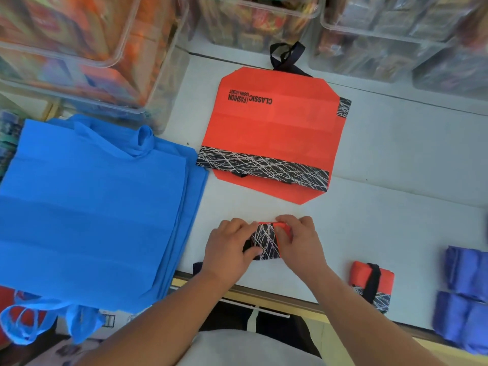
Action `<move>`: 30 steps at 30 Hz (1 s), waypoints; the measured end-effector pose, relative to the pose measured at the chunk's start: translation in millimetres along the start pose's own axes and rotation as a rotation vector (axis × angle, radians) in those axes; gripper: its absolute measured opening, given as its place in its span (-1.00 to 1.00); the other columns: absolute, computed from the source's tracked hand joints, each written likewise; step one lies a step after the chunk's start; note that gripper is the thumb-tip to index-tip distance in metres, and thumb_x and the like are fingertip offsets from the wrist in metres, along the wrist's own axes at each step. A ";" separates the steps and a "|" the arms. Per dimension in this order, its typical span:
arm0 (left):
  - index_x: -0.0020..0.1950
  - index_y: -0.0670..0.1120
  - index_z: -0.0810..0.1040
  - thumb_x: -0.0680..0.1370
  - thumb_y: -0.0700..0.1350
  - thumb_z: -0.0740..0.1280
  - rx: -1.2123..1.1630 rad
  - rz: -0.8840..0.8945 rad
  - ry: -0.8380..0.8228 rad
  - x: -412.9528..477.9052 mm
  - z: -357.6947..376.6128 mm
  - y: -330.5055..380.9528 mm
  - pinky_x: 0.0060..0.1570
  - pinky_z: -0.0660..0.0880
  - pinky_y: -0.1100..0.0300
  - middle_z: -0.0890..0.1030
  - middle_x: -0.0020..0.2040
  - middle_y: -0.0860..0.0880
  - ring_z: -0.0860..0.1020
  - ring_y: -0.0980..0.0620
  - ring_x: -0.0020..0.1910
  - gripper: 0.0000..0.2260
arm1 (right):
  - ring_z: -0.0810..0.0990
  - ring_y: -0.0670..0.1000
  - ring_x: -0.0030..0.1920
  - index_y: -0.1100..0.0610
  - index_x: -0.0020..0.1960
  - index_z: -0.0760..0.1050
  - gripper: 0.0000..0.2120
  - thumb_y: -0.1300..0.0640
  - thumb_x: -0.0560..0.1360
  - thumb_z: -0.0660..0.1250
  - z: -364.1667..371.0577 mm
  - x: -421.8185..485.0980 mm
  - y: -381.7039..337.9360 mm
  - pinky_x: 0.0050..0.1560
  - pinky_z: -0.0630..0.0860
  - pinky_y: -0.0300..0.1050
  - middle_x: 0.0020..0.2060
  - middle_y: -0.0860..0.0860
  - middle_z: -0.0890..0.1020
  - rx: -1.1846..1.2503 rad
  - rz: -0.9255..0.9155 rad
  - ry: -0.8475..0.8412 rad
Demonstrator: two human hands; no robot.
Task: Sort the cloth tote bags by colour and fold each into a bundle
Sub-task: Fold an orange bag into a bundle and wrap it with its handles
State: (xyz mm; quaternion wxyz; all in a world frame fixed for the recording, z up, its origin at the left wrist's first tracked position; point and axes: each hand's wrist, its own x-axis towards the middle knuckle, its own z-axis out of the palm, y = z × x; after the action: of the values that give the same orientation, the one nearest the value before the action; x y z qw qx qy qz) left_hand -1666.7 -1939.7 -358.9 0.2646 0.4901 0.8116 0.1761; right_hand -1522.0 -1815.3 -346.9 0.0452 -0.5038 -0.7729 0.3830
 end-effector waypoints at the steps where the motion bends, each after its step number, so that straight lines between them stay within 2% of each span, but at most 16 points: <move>1: 0.36 0.13 0.54 0.45 0.19 0.48 0.019 -0.005 0.012 -0.1 4.2 5.1 -0.04 0.47 0.02 0.54 0.09 0.10 0.47 -0.02 0.07 -0.51 | 0.55 0.15 0.10 -0.06 0.33 0.54 -0.67 0.12 0.58 0.36 0.9 -7.2 0.2 0.09 0.57 0.08 0.13 0.08 0.46 -0.045 -0.022 0.023; 3: 0.35 0.18 0.53 0.47 0.22 0.40 0.058 0.011 0.031 2.3 10.5 17.5 -0.02 0.42 0.04 0.53 0.08 0.11 0.45 -0.01 0.08 -0.55 | 0.35 0.18 0.43 -0.04 0.49 0.40 -0.59 0.07 0.65 0.23 7.8 -16.6 4.0 0.31 0.45 0.08 0.43 0.13 0.37 -0.175 -0.122 -0.016; 5: 0.33 0.22 0.51 0.47 0.20 0.30 0.066 0.046 0.035 6.5 13.0 28.2 -0.01 0.41 0.04 0.52 0.07 0.10 0.45 -0.02 0.07 -0.58 | 0.17 0.24 0.57 0.03 0.57 0.29 -0.53 -0.05 0.70 -0.03 17.6 -18.8 14.6 0.52 0.21 0.24 0.56 0.11 0.28 -0.298 -0.172 -0.113; 6: 0.36 0.22 0.48 0.47 0.19 0.30 0.070 0.071 0.018 8.5 12.9 31.4 0.02 0.41 0.04 0.52 0.09 0.10 0.44 -0.01 0.08 -0.56 | 0.14 0.29 0.58 0.05 0.58 0.27 -0.48 -0.08 0.70 -0.10 20.5 -18.2 21.2 0.53 0.15 0.30 0.57 0.11 0.27 -0.313 -0.135 -0.132; 8: 0.43 0.17 0.42 0.47 0.20 0.38 0.083 0.111 -0.059 8.4 11.1 29.3 0.11 0.39 0.03 0.51 0.17 0.09 0.43 -0.01 0.14 -0.47 | 0.11 0.35 0.57 0.03 0.59 0.27 -0.44 -0.11 0.66 -0.11 20.3 -16.6 27.7 0.49 0.11 0.34 0.58 0.10 0.25 -0.299 -0.054 -0.115; 10: 0.41 0.09 0.43 0.47 0.18 0.42 0.107 0.142 -0.134 2.3 6.9 19.5 0.14 0.37 0.05 0.51 0.18 0.08 0.43 -0.01 0.16 -0.46 | 0.02 0.31 0.59 -0.04 0.60 0.23 -0.41 -0.16 0.63 -0.14 17.3 -16.5 26.1 0.51 0.05 0.32 0.61 0.05 0.17 -0.319 -0.052 -0.128; 12: 0.28 0.04 0.53 0.51 0.09 0.41 0.142 0.220 -0.160 -7.9 2.8 8.3 0.07 0.38 0.07 0.54 0.09 0.06 0.47 -0.02 0.10 -0.63 | -0.05 0.26 0.61 -0.09 0.61 0.19 -0.40 -0.19 0.62 -0.18 17.6 -18.0 26.6 0.53 -0.01 0.30 0.63 0.01 0.10 -0.324 -0.053 -0.144; 15: 0.09 0.00 0.60 0.53 0.00 0.39 0.172 0.368 -0.100 -18.6 -0.8 -3.5 -0.05 0.41 0.10 0.55 -0.04 0.05 0.49 -0.01 -0.01 -0.83 | 0.03 0.31 0.59 -0.09 0.57 0.25 -0.44 -0.17 0.64 -0.13 19.5 -18.2 26.7 0.50 0.09 0.37 0.62 0.04 0.17 -0.316 -0.051 -0.120; 17: 0.14 0.00 0.57 0.51 0.01 0.40 0.181 0.425 -0.093 -20.3 -4.4 -5.5 -0.03 0.41 0.11 0.52 0.02 0.05 0.46 0.01 0.01 -0.77 | 0.00 0.29 0.59 -0.11 0.58 0.24 -0.41 -0.22 0.62 -0.18 19.4 -16.9 26.5 0.50 0.08 0.37 0.62 0.03 0.14 -0.326 -0.039 -0.130; 19: 0.22 0.00 0.54 0.49 0.04 0.43 0.168 0.400 -0.102 -20.5 -11.2 -4.0 0.01 0.42 0.10 0.51 0.09 0.03 0.47 0.00 0.06 -0.67 | -0.14 0.22 0.61 -0.16 0.60 0.14 -0.27 -0.37 0.55 -0.34 18.1 -16.2 26.3 0.54 -0.04 0.28 0.64 -0.02 0.02 -0.359 -0.026 -0.174; 20: 0.28 0.00 0.51 0.47 0.05 0.45 0.173 0.376 -0.093 -20.7 -14.3 -2.9 0.06 0.43 0.08 0.50 0.15 0.01 0.47 -0.03 0.10 -0.59 | -0.19 0.20 0.61 -0.18 0.61 0.09 -0.20 -0.42 0.50 -0.43 17.0 -16.3 25.8 0.55 -0.08 0.25 0.64 -0.04 -0.04 -0.374 -0.028 -0.190; 22: 0.40 -0.03 0.42 0.43 0.01 0.50 0.210 0.395 -0.032 -21.6 -18.0 3.3 0.20 0.43 0.02 0.46 0.30 -0.03 0.44 -0.07 0.22 -0.42 | -0.25 0.15 0.60 -0.21 0.61 0.03 -0.19 -0.43 0.45 -0.43 14.3 -15.2 22.9 0.56 -0.15 0.20 0.64 -0.07 -0.11 -0.379 -0.002 -0.222; 24: 0.42 -0.08 0.41 0.45 -0.14 0.45 0.292 0.570 -0.046 -24.4 -14.5 7.9 0.27 0.40 -0.01 0.45 0.34 -0.04 0.43 -0.09 0.24 -0.45 | -0.30 0.10 0.60 -0.26 0.60 -0.01 -0.22 -0.39 0.43 -0.38 13.0 -14.7 19.6 0.57 -0.22 0.17 0.63 -0.11 -0.17 -0.367 0.037 -0.256; 26: 0.36 -0.10 0.48 0.51 -0.19 0.38 0.417 0.736 -0.098 -27.1 -5.1 1.1 0.22 0.39 0.03 0.50 0.26 -0.03 0.46 -0.05 0.18 -0.59 | -0.32 0.08 0.59 -0.27 0.60 -0.02 -0.23 -0.39 0.42 -0.38 12.3 -15.2 18.2 0.57 -0.24 0.17 0.62 -0.12 -0.19 -0.373 0.049 -0.266; 28: 0.33 -0.11 0.54 0.55 -0.11 0.40 0.423 0.696 -0.100 -27.2 2.8 -13.2 0.23 0.41 0.05 0.53 0.28 -0.03 0.49 -0.03 0.20 -0.64 | -0.33 0.09 0.59 -0.26 0.60 -0.03 -0.23 -0.39 0.42 -0.38 12.0 -15.2 18.0 0.57 -0.23 0.18 0.62 -0.12 -0.20 -0.381 0.049 -0.276; 30: 0.35 -0.09 0.54 0.54 -0.03 0.43 0.368 0.614 -0.109 -24.7 7.4 -23.5 0.26 0.46 0.06 0.54 0.32 -0.01 0.49 0.00 0.25 -0.60 | -0.33 0.10 0.59 -0.25 0.61 -0.04 -0.23 -0.38 0.42 -0.39 12.3 -15.1 18.6 0.57 -0.23 0.18 0.62 -0.11 -0.20 -0.389 0.041 -0.275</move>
State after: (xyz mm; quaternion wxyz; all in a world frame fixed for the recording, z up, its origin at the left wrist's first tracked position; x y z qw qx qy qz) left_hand -1669.3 -1972.3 -371.2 0.1498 0.7589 0.6296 0.0721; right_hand -1506.3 -1830.6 -362.6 -0.1663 -0.4617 -0.8206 0.2929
